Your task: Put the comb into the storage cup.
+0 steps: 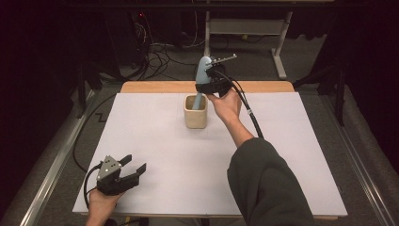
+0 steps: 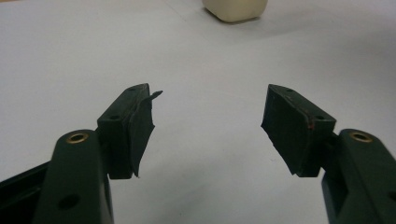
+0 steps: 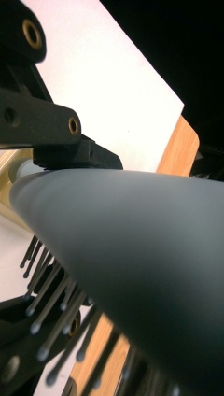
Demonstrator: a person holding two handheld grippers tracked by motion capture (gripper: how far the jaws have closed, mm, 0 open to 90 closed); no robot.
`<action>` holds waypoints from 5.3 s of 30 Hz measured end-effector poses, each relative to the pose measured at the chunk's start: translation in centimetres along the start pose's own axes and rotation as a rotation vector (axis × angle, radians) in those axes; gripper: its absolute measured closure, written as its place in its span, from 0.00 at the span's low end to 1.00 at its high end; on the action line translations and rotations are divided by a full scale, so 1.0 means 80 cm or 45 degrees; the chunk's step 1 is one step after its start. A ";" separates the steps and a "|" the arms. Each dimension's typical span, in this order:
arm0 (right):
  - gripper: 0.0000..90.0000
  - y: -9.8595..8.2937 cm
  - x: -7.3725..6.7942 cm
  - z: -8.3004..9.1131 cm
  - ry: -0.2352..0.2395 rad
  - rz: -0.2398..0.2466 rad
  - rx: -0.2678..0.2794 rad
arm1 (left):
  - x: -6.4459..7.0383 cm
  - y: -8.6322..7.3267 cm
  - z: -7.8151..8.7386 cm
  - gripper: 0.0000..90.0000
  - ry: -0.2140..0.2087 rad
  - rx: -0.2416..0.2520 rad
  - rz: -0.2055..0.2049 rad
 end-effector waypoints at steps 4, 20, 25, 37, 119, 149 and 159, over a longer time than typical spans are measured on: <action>0.59 -0.002 -0.004 -0.005 -0.001 0.009 -0.011 | 0.000 0.000 0.000 0.38 -0.001 0.001 -0.002; 0.58 -0.008 -0.003 -0.015 -0.011 -0.002 -0.041 | -0.002 0.000 0.001 0.38 0.003 0.000 0.020; 0.58 -0.011 -0.003 -0.018 -0.016 0.001 -0.053 | -0.003 0.000 0.001 0.37 0.005 0.004 0.029; 0.57 -0.023 -0.002 -0.030 -0.015 -0.020 -0.087 | -0.005 0.001 0.002 0.37 -0.008 0.013 0.054; 0.36 -0.068 0.026 0.028 0.005 0.034 0.085 | -0.010 -0.001 -0.004 0.37 0.006 -0.003 0.078; 0.38 -0.106 0.077 0.081 -0.046 -0.018 0.148 | -0.011 0.000 -0.002 0.37 0.002 0.005 0.084; 0.38 -0.115 0.082 0.089 -0.050 -0.013 0.155 | -0.011 0.002 -0.002 0.37 0.002 0.012 0.077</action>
Point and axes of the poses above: each handheld gripper's, and its own axes: z roughly backward along the jaws, y roughly out of its top, x roughly to its right, the point moved 7 cm from there along -z, roughly forward along the jaws, and after that the axes turned 6 degrees about -x, right-handed, at the moved point
